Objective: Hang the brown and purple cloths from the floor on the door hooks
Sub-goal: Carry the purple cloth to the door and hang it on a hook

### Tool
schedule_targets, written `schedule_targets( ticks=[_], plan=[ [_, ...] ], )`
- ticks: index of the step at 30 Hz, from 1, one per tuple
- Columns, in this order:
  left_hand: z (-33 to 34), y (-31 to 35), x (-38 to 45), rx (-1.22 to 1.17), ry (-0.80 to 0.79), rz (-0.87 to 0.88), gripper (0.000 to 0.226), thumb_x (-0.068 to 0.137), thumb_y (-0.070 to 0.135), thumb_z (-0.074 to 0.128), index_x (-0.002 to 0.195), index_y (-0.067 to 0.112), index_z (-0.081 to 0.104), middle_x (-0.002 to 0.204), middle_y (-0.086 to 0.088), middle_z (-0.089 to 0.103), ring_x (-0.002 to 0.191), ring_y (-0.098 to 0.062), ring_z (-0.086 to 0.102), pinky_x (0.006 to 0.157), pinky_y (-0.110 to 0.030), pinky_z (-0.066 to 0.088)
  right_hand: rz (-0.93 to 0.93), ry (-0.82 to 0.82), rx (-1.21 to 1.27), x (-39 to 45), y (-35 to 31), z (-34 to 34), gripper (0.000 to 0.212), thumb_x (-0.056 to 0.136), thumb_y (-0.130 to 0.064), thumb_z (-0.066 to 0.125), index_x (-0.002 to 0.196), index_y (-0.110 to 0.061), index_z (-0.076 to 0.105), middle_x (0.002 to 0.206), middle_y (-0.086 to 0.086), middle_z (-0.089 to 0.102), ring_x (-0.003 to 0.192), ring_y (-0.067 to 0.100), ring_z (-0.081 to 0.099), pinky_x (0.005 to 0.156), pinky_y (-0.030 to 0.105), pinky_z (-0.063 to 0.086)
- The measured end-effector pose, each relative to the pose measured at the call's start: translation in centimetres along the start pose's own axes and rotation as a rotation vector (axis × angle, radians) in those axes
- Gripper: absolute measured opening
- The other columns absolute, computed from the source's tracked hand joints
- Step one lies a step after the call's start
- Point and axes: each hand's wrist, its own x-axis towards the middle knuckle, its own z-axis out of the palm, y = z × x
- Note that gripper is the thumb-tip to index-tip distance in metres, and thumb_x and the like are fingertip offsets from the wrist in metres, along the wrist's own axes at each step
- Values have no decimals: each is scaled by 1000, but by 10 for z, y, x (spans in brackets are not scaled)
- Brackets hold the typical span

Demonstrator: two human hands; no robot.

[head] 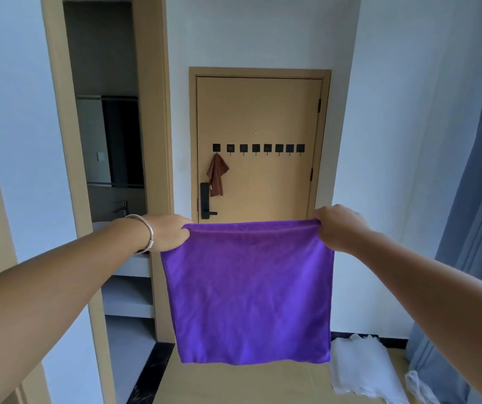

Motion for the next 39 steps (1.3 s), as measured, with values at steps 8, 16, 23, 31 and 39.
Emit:
schedule_targets(
  ticks=[8,16,23,31,39],
  plan=[
    [3,11,96,197,143,-114,29,98,27,31,75,24,49,78,2,61,67,-15,52,60,-30,38,-79,9,66,102,46,53,37,92,-3,37,90,-27,65,76,-5,60,71,15,59,65,34,56],
    [9,13,180,320,192,-185,26,94,29,31,85,24,55,88,3,63,83,-21,60,67,-31,42,-99,-40,76,184,82,104,50,77,1,33,94,-29,68,81,-3,63,75,20,61,69,40,58],
    [17,-20,248,340,194,-202,28,94,28,31,80,20,53,85,1,64,78,-20,58,66,-32,42,-111,-66,97,258,77,151,52,79,0,34,103,-29,69,85,-2,65,76,20,62,69,41,58],
    [13,-102,354,271,224,-194,30,94,25,33,69,19,47,72,1,56,60,-14,45,53,-27,32,-107,-63,67,370,38,208,50,78,3,35,98,-27,69,81,-5,63,71,15,59,63,35,57],
    [0,-206,484,234,283,-115,27,93,28,33,70,24,48,73,4,57,70,-18,54,63,-31,41,-61,-50,59,507,-6,259,45,81,1,37,95,-27,69,80,-4,63,74,16,61,70,39,59]
  ],
)
